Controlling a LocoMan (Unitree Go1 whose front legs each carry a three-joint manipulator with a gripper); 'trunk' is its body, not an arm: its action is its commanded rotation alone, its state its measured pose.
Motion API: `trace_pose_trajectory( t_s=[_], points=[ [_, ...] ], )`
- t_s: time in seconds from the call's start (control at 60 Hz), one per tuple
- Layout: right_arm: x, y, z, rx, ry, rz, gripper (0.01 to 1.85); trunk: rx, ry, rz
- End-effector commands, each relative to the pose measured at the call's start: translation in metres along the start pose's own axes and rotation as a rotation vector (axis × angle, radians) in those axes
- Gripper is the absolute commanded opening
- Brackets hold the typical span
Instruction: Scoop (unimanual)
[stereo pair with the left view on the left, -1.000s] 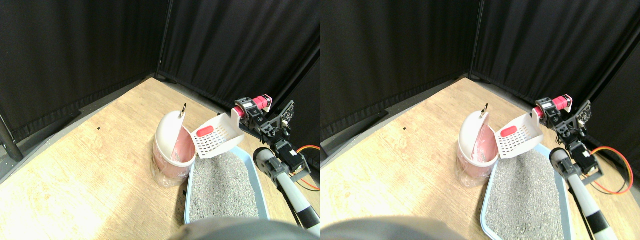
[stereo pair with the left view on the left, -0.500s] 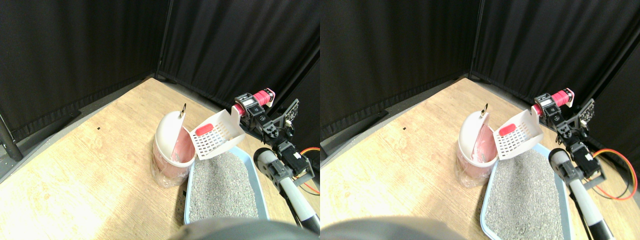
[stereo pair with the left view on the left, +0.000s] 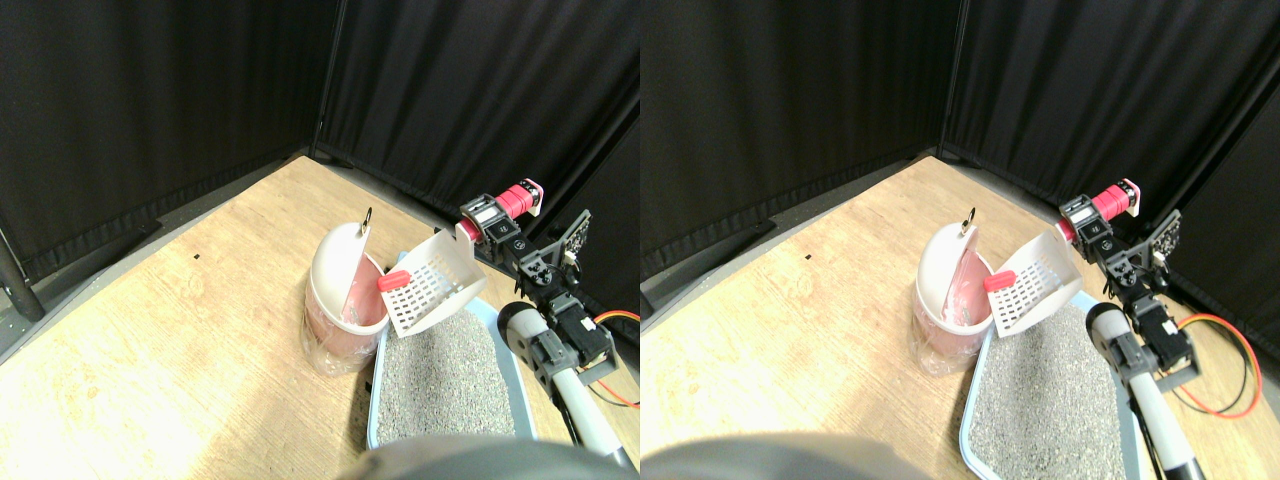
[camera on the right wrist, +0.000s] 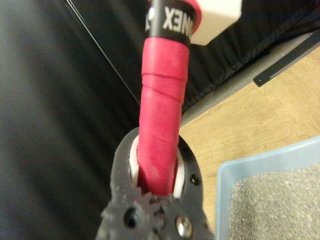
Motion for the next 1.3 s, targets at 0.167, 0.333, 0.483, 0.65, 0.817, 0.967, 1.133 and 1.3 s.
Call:
trace_pose_trajectory(
  t_s=[0.167, 0.333, 0.483, 0.65, 0.817, 0.967, 1.133, 1.3],
  points=[
    [0.004, 0.000, 0.007, 0.000, -0.031, -0.028, 0.05, -0.004, 0.003, 0.019],
    [0.007, -0.006, 0.002, 0.018, -0.008, -0.043, 0.05, -0.004, 0.004, 0.018],
    [0.007, -0.010, -0.007, 0.112, 0.018, -0.074, 0.17, 0.003, 0.007, 0.011],
    [0.005, -0.016, -0.021, 0.254, 0.003, -0.122, 0.05, 0.014, 0.015, -0.003],
    [-0.003, -0.025, -0.033, 0.473, 0.044, -0.191, 0.05, 0.026, 0.020, -0.019],
    [-0.012, -0.037, -0.048, 0.661, 0.048, -0.232, 0.05, 0.037, 0.025, -0.037],
    [-0.028, -0.048, -0.072, 0.772, 0.011, -0.288, 0.05, 0.055, 0.030, -0.064],
    [-0.041, -0.055, -0.089, 0.821, 0.009, -0.333, 0.05, 0.076, 0.038, -0.098]
  ],
)
